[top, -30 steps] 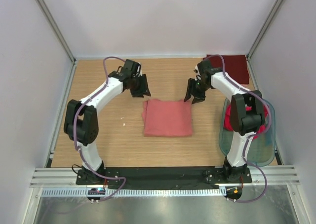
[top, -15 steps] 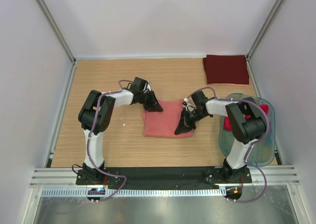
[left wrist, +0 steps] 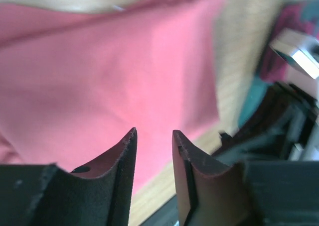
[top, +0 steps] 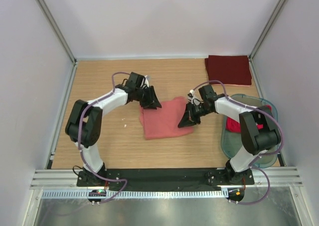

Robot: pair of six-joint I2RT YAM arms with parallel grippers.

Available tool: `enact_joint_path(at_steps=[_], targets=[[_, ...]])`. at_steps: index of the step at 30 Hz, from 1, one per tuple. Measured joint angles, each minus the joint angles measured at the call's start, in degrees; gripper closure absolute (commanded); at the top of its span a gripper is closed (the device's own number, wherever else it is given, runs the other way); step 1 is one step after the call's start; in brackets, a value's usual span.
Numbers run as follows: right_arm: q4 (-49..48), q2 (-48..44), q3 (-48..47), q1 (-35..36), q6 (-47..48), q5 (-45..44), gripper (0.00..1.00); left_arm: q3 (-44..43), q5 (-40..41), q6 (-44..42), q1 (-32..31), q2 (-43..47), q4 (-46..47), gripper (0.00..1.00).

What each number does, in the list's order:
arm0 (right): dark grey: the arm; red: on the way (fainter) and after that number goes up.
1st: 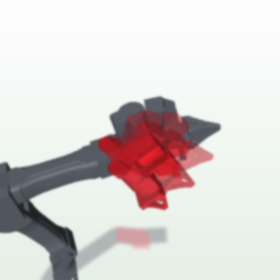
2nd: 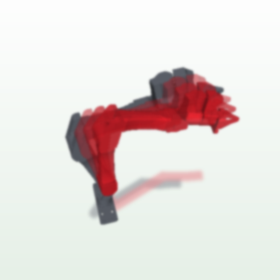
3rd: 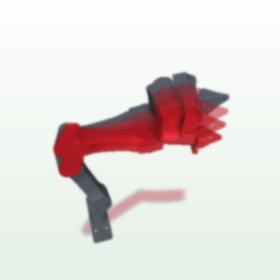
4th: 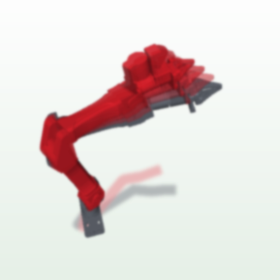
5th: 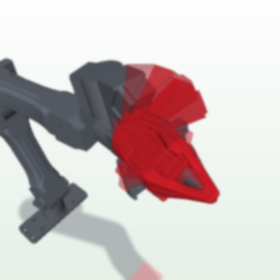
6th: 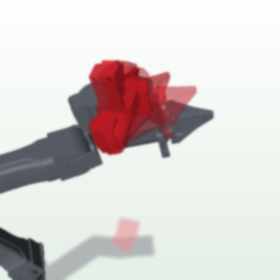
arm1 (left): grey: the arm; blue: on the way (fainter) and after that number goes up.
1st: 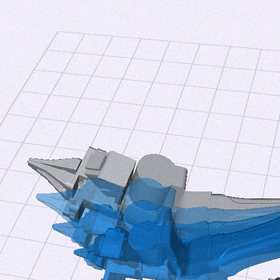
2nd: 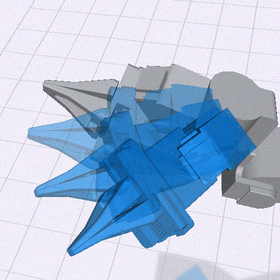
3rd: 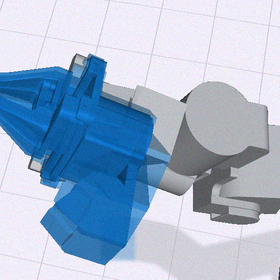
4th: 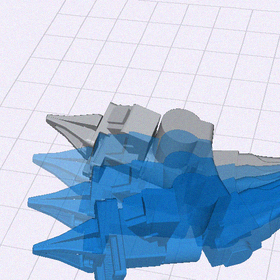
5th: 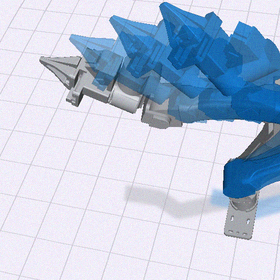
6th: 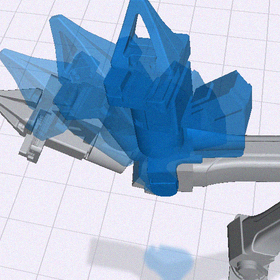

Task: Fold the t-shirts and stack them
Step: Fold the tshirt

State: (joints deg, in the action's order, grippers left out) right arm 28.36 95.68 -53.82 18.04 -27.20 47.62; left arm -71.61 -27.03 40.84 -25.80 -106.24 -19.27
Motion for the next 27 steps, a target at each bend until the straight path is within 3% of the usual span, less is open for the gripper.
enact_joint_path(at_steps=[6, 13, 20, 23, 26, 27], targets=[[-0.94, -1.16, 6.54, -2.73, 0.07, -1.36, 0.93, 9.07, -2.16, 2.82, -5.29, 9.16, 4.28, 0.74], [-2.03, 4.87, 9.46, -5.44, 0.42, -3.74, 0.92, 23.71, -2.64, 4.13, -6.1, 9.2, 5.75, 0.78], [-0.57, 3.1, 8.81, -5.44, 0.2, -4.7, 0.91, 27.39, -5.07, 4.22, -5.51, 9.53, 10.43, 0.79], [3.3, 0.22, 5.62, -5.49, 0.57, -5.9, 0.85, 27.67, -4.85, 3.78, -5.49, 10.6, 10.4, 0.69], [5.29, -2.6, 0.81, -5.53, 1.01, -7.41, 0.58, 26.64, -3.41, 2.23, -5.66, 12.92, 6.6, 0.55], [5.44, -3.17, -0.94, -5.53, 0.94, -8.13, 0.54, 25.83, -2.86, 1.7, -5.66, 13.84, 4.96, 0.53]])
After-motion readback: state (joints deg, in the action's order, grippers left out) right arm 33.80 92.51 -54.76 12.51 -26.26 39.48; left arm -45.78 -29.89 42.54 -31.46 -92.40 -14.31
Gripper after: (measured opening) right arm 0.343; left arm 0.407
